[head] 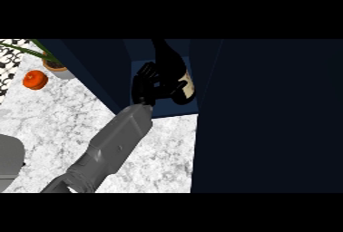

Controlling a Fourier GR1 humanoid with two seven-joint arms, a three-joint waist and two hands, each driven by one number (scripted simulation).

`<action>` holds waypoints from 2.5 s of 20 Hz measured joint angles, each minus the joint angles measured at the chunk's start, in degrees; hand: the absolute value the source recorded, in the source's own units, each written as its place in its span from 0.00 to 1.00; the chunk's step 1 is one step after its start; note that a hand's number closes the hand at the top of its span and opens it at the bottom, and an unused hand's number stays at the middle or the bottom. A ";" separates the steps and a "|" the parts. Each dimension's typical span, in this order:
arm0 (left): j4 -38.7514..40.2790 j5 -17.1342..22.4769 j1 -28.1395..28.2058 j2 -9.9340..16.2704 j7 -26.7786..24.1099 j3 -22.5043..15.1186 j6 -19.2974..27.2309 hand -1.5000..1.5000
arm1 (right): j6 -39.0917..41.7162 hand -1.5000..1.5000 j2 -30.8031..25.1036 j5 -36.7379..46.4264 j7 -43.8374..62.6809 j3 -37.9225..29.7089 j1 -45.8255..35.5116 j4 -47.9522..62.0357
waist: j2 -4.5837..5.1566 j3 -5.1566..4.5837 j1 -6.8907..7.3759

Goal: Pick up the wine, place it into the cabinet and close the cabinet

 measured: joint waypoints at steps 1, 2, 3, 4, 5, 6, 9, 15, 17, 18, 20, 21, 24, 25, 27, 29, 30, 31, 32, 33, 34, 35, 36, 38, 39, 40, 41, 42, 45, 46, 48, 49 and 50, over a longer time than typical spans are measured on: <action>-0.50 0.51 0.10 0.01 -0.12 -0.61 0.43 1.00 | 0.12 0.00 -0.02 -0.11 -0.08 0.06 0.02 -0.03 | 0.03 0.00 -0.35; -1.07 0.96 0.30 0.00 -0.23 -1.40 0.84 1.00 | 0.08 0.00 -0.14 -0.13 0.10 -0.09 -0.60 0.22 | 0.05 0.00 -0.49; -1.20 1.32 0.58 0.00 -0.71 -1.93 0.86 1.00 | 0.14 0.00 -0.17 -0.26 -0.08 -0.28 -0.95 0.63 | 0.11 0.00 -0.56; -1.84 1.95 0.65 0.00 -0.88 -2.52 1.48 1.00 | 0.05 0.00 -0.10 -0.39 -0.22 -0.53 -1.32 1.04 | 0.10 0.00 -0.61; -2.40 2.59 0.51 -0.01 -0.84 -3.11 2.23 1.00 | -0.19 0.00 0.17 0.06 -0.20 -0.11 -1.72 1.46 | 0.13 0.00 -0.71; -3.16 3.44 0.97 0.00 -1.13 -3.61 2.72 1.00 | -0.46 0.00 0.33 0.16 0.51 0.48 -1.85 0.97 | 0.09 -0.01 -0.88; -4.59 6.04 1.65 0.00 -2.43 -4.37 3.29 1.00 | -0.52 0.00 0.40 -0.08 0.53 0.44 -1.93 1.11 | 0.14 -0.02 -1.05; -4.98 10.55 1.37 0.31 -4.84 -5.68 5.81 0.00 | 0.55 0.00 -0.28 -1.18 -0.47 -0.67 -1.79 1.87 | 0.32 0.00 -1.34; -5.05 11.86 1.01 0.23 -5.56 -5.91 5.64 0.00 | 0.64 0.00 -0.49 -1.36 -0.41 -0.94 -2.02 1.90 | 0.35 0.00 -1.47; -5.20 12.63 0.59 0.18 -5.92 -5.94 6.13 0.00 | 0.78 0.00 -0.57 -1.47 -0.17 -0.68 -1.59 1.43 | 0.28 0.00 -1.57; -4.54 13.50 -0.20 0.11 -5.98 -6.33 6.21 0.00 | 0.66 0.00 -0.02 -0.62 -0.46 0.49 -0.40 0.87 | 0.23 0.01 -1.51; -3.96 13.81 -0.69 0.08 -5.88 -6.44 6.10 0.00 | 0.77 0.00 0.01 -0.56 -0.83 0.42 0.00 1.02 | 0.23 0.02 -1.32; -3.18 14.73 -2.11 0.05 -6.06 -7.41 7.42 0.00 | 0.99 0.00 -0.12 -0.52 -1.45 0.03 -0.18 1.45 | 0.33 0.04 -1.49; -3.00 14.86 -2.28 0.03 -6.21 -7.97 7.85 0.00 | 0.97 0.00 -0.11 -0.26 -1.51 0.15 -0.22 1.41 | 0.28 0.04 -1.36; -2.72 14.44 -3.04 0.02 -5.93 -9.82 9.24 0.00 | 0.91 0.00 0.22 0.22 -2.10 0.45 -0.37 2.16 | 0.22 0.05 -1.13; -1.86 13.71 -3.71 0.02 -6.08 -11.44 10.14 0.00 | 0.64 0.00 0.69 0.66 -2.61 0.78 -0.65 2.68 | 0.21 0.07 -0.83; -1.84 13.41 -3.99 0.02 -6.07 -12.29 10.47 0.00 | 0.59 0.00 0.88 0.83 -2.77 1.02 -0.57 2.83 | 0.18 0.07 -0.76; -1.35 13.13 -4.40 0.02 -6.02 -12.82 10.32 0.00 | 0.53 0.00 0.88 0.98 -2.78 1.01 -0.78 2.97 | 0.22 0.07 -0.74; -1.04 12.87 -4.85 0.01 -5.91 -13.38 10.33 0.00 | 0.47 0.00 0.99 1.11 -2.77 1.27 -0.58 2.72 | 0.20 0.07 -0.70; -1.13 12.63 -4.78 0.01 -6.17 -14.07 10.32 0.00 | 0.40 0.00 0.96 1.16 -2.41 1.47 -0.50 2.35 | 0.17 0.06 -0.72; -1.43 12.53 -5.06 0.01 -6.28 -14.65 10.88 0.00 | 0.34 0.00 0.72 0.72 -1.82 1.08 -0.65 1.92 | 0.11 0.06 -0.71; -1.37 12.46 -5.31 0.01 -6.52 -15.05 11.16 0.00 | 0.28 0.00 0.71 0.69 -1.49 1.26 -0.67 1.63 | 0.09 0.06 -0.69; -1.60 12.58 -5.44 0.00 -6.76 -15.27 11.23 0.00 | 0.55 0.00 0.55 0.41 -1.72 1.04 -0.35 1.71 | 0.08 0.07 -0.59; -2.86 13.03 -5.41 0.00 -7.46 -15.82 11.98 0.00 | 0.59 0.00 0.50 0.47 -1.88 0.92 0.12 1.55 | -0.05 0.08 -0.29; -3.43 13.37 -5.45 0.01 -7.91 -15.99 12.45 0.00 | 0.51 0.00 0.32 -0.05 -1.39 0.52 0.05 1.12 | -0.08 0.08 -0.29; -3.77 13.58 -5.51 0.02 -8.55 -16.18 12.67 0.00 | 0.50 0.00 0.32 -0.08 -1.40 0.47 -0.02 1.24 | -0.09 0.08 -0.22; -4.62 13.92 -4.95 0.03 -9.17 -16.56 12.92 0.00 | 0.54 0.00 0.38 0.02 -1.36 0.81 0.52 0.89 | -0.15 0.08 -0.13; -5.29 14.16 -4.73 0.04 -9.80 -16.83 12.93 0.00 | 0.55 0.00 0.31 0.05 -1.33 0.76 0.92 0.68 | -0.22 0.08 0.10; -7.11 15.11 -3.69 0.07 -11.48 -17.73 12.80 0.00 | 0.29 0.00 0.01 -0.37 -0.11 0.55 0.46 0.18 | -0.33 0.08 0.53; -7.38 15.44 -3.47 0.06 -11.91 -17.81 12.59 0.00 | 0.09 0.00 0.06 -0.19 0.28 0.80 0.98 -0.52 | -0.40 0.07 0.74; -9.26 16.25 -2.87 0.05 -12.31 -18.77 12.68 0.00 | -0.05 0.00 0.06 -0.12 0.38 0.67 0.70 -0.13 | -0.50 0.08 1.14; -9.60 16.52 -2.93 0.04 -12.29 -19.12 12.61 0.00 | -0.10 0.00 0.06 0.08 0.29 0.66 0.79 -0.17 | -0.55 0.08 1.42; -10.13 16.87 -2.75 0.04 -12.26 -19.56 12.54 0.00 | -0.43 0.00 0.12 0.21 0.68 0.64 0.43 -0.17 | -0.60 0.09 1.65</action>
